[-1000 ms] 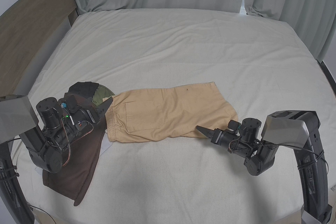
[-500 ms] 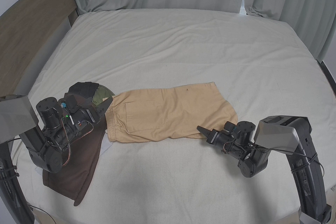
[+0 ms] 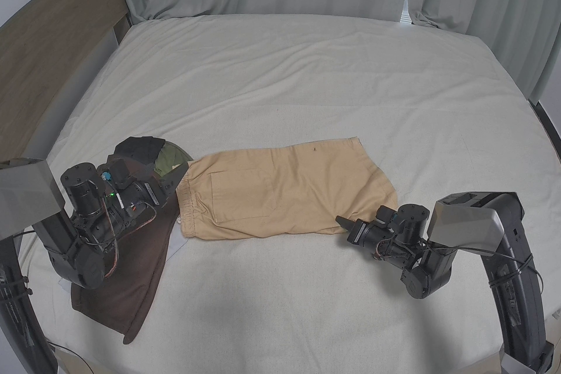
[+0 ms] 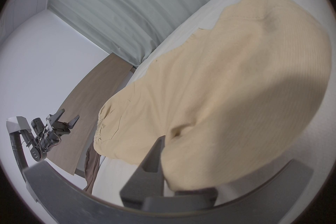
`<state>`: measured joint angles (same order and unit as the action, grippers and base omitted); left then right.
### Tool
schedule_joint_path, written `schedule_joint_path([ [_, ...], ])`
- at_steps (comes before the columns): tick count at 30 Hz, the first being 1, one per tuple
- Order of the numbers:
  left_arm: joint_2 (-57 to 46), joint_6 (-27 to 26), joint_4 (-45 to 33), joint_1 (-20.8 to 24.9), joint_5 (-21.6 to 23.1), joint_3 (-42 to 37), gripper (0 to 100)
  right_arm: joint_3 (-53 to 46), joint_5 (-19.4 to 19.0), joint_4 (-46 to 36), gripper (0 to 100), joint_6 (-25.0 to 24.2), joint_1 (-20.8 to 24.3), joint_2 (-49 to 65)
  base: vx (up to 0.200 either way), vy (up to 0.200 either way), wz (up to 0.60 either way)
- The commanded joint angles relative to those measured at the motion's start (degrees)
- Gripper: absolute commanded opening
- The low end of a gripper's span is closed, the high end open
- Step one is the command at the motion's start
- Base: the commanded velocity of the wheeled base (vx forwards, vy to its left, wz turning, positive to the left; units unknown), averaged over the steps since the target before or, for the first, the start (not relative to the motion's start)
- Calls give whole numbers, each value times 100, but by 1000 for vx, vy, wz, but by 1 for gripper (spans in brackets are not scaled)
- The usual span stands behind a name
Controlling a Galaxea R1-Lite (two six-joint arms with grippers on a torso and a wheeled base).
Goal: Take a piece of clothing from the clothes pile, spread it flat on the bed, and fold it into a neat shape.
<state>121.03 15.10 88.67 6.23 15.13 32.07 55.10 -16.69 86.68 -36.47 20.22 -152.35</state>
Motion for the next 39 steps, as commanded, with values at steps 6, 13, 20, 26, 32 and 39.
schedule_joint_path([
  [6, 0, 195, 1, 1, 8, 1, 100, -773, -1, 148, 0, 53, -27, 495, 0, 0, 0],
  [13, -9, 239, 1, 1, 8, -8, 100, -1142, 8, 157, 0, 246, -27, 654, 0, 0, 0],
  [20, 0, 247, 1, 1, 16, 1, 100, -1810, 8, 148, 0, 281, -36, 1207, 0, 0, 0],
  [26, 0, 247, 1, 1, 16, -8, 100, -2627, 34, 139, 0, 554, -45, 1532, 0, 0, 0],
  [32, 35, 247, 1, 1, 25, -8, 100, -3410, 78, 157, 0, 642, -45, 1779, 0, 0, 0],
  [39, 44, 283, 1, 10, 25, -17, 100, -3831, 140, 157, 0, 712, -133, 1787, 0, 0, 0],
])
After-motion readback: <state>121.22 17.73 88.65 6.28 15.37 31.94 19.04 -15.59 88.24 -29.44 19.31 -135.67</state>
